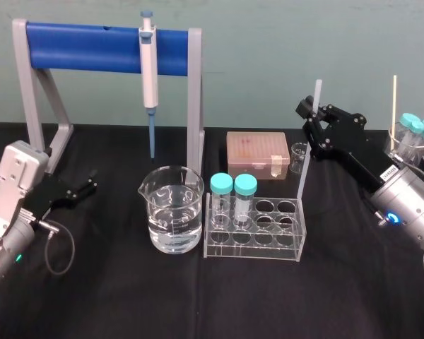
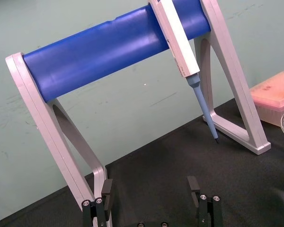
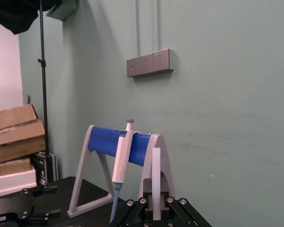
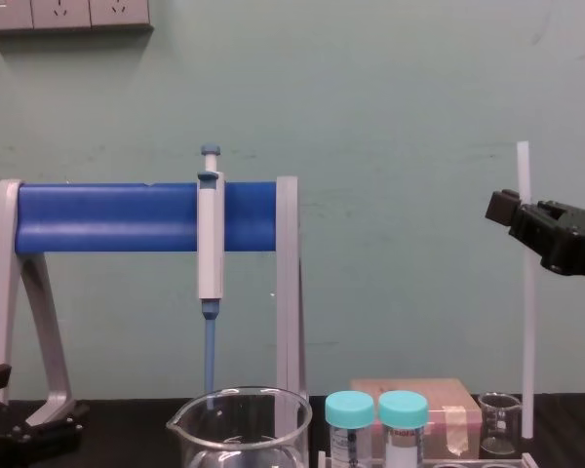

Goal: Pick up the stirring rod with one hand, then place it down.

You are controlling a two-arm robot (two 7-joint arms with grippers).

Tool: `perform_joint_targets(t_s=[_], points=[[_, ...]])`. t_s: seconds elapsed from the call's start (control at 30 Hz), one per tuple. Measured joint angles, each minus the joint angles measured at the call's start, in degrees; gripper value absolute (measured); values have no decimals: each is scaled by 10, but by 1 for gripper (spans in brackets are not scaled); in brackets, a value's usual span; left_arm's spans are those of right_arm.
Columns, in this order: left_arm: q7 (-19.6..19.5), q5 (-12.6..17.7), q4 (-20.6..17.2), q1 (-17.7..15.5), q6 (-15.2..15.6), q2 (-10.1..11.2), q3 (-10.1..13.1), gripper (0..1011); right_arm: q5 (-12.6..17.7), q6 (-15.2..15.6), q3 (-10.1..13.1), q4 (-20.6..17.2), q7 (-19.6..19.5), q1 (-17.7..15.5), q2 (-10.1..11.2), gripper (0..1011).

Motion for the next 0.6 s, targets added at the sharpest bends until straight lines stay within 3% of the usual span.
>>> perform_joint_targets(t_s=[0.6], points=[[0, 0, 0, 0, 0, 0, 0, 1000, 2, -19, -32, 61, 11, 31, -11, 79]])
